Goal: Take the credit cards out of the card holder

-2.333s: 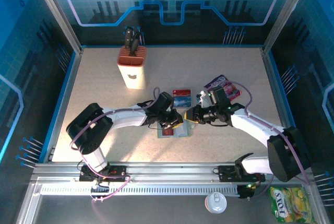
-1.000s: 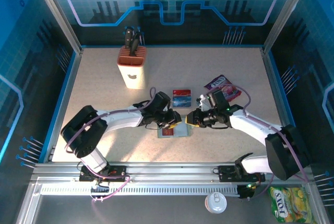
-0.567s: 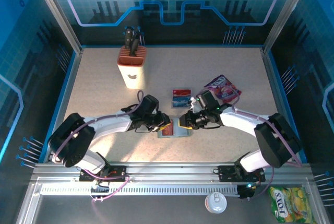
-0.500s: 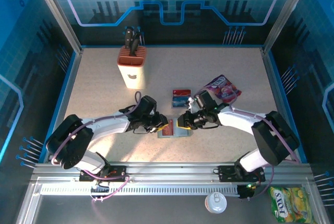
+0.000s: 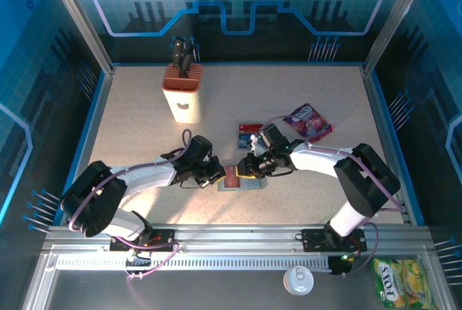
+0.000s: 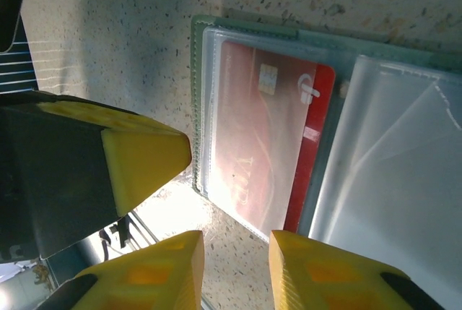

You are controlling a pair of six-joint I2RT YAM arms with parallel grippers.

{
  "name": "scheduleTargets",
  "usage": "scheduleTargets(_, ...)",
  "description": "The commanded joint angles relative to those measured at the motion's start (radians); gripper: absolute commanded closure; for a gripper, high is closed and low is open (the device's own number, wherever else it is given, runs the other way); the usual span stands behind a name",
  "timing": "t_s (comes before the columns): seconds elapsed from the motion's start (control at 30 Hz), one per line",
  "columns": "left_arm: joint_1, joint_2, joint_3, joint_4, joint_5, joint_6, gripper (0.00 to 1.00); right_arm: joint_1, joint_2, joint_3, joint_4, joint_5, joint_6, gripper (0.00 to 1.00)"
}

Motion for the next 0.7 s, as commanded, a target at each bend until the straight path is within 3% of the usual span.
scheduleTargets(0.0, 0.010, 0.026, -0.002, 0.003, 0.007, 0.027, 0.95, 0.014, 0.014, 0.023, 0.003, 0.015, 0.004, 0.69)
scheduleTargets(0.67, 0.013, 0.073, 0.004, -0.048, -0.020, 0.054, 1.00, 0.017, 0.072, 0.055, 0.000, -0.001, -0.006, 0.69)
